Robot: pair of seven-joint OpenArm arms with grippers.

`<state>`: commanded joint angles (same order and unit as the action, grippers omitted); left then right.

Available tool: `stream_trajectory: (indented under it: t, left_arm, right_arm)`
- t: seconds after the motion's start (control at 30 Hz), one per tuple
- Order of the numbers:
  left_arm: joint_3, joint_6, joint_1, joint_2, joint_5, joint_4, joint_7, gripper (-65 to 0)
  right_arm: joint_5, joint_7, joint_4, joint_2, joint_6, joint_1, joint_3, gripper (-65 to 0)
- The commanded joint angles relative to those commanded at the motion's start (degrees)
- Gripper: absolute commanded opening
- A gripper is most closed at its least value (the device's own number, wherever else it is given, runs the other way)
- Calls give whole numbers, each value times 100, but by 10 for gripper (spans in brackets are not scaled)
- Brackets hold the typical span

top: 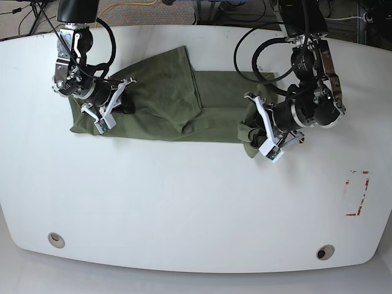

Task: Layout the t-shirt on the table in an organized manner, then fold the t-shirt properly
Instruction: 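Lift the strip end with the left gripper and fold it toward the right gripper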

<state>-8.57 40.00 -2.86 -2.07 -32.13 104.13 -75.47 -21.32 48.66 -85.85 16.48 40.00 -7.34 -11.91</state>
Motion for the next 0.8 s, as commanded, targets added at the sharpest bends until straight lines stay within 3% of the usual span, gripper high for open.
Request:
stream_trajectory:
  t: [0.5,0.67,0.77,0.8]
  left_arm:
    - [334,0,-88,-492,35,-185,9,-647]
    - [378,0,-281,-510,35,-404,9,-644]
    - [378,0,-316,-510,-9,-501,0,-618]
    - [378,0,-325,-510,-9,-501,0,-582]
  right_arm:
    - [0,0,0,0,0,0,-9,-648]
    - [0,0,0,0,0,0,-9,-648]
    - [0,0,0,0,0,0,-9,-648]
    - [0,0,0,0,0,0,-9,-648]
